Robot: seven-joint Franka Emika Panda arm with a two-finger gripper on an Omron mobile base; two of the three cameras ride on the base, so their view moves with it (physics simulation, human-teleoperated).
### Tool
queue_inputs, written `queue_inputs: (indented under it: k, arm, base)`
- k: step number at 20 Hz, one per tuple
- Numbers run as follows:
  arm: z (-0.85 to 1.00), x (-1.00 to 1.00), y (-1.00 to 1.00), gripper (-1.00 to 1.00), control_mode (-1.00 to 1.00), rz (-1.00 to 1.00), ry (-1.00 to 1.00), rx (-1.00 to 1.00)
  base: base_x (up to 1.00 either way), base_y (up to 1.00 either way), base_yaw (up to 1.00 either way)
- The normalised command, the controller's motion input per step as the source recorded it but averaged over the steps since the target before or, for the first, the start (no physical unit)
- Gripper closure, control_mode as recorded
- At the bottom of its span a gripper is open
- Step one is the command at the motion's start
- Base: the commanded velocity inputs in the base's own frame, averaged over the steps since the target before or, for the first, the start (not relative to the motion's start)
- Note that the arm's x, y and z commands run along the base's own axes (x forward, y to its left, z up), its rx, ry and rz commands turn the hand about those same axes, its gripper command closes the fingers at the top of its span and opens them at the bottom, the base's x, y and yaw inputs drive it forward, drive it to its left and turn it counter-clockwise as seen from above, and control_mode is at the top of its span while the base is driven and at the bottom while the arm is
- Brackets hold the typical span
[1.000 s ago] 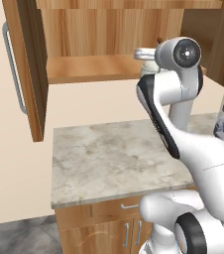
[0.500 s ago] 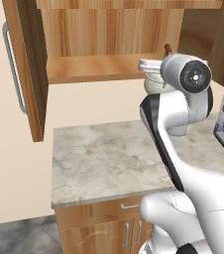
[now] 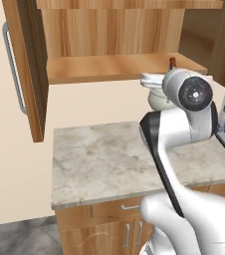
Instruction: Open the cabinet, pick the kettle from the cabinet, and place it in the sink.
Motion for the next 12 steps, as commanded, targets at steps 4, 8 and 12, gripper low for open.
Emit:
queue_inputs:
  k: [4, 8, 12]
  arm:
    - [-0.28, -0.28, 0.09, 1.0, -1.0, -0.01, 0.01, -0.01]
    - [-0.42, -0.18, 0.03, 1.0, -1.0, 0.0, -0.02, 0.0]
    - [-0.51, -0.12, 0.0, 1.0, -1.0, 0.0, 0.0, 0.0]
  base:
    - [0.0, 0.0, 0.0]
    - [0.0, 0.0, 0.0]
    - [0.0, 0.0, 0.0]
